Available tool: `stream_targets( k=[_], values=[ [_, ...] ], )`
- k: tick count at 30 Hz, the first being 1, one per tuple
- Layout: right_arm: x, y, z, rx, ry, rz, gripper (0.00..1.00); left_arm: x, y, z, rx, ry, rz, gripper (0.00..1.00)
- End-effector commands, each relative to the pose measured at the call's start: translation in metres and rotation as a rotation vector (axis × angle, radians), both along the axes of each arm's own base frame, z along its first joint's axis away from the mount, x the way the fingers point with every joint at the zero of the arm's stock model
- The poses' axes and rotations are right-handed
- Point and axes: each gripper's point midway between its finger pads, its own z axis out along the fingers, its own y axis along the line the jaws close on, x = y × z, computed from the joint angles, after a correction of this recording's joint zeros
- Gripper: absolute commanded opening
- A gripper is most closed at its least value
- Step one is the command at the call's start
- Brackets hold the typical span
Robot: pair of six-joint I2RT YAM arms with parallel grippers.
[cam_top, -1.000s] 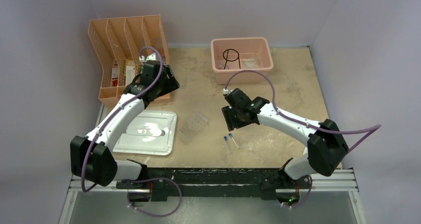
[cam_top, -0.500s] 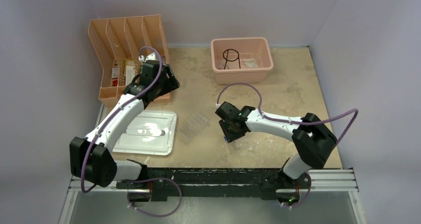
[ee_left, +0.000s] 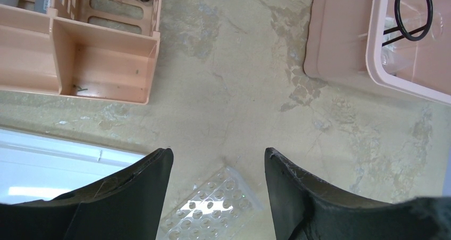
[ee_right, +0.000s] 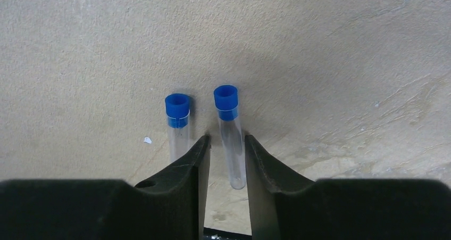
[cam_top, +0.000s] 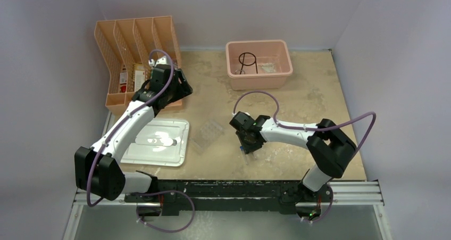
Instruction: Organize the chemistry lab equipment
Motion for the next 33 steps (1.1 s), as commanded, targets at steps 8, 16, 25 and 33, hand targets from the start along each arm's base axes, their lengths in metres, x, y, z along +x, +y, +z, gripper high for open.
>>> stream_targets(
  k=[8, 16, 25, 33],
  values=[
    [0.002, -0.01, -0.011, -0.044, -0.024, -0.062, 0.12, 0.006, -0.012, 0.016, -0.054, -0.06, -0.033, 0.65],
    [0.043, 0.002, 0.035, 0.01, -0.226, -0.054, 0.05, 0.007, -0.026, 0.02, -0.095, -0.07, -0.081, 0.65],
    [0.11, 0.021, 0.111, 0.322, -0.42, -0.109, 0.05, 0.001, -0.064, 0.01, -0.215, -0.039, -0.195, 0.67],
    [0.133, 0.057, 0.172, 0.549, -0.503, 0.023, 0.06, -0.014, -0.123, 0.016, -0.42, -0.025, -0.398, 0.73]
  ],
)
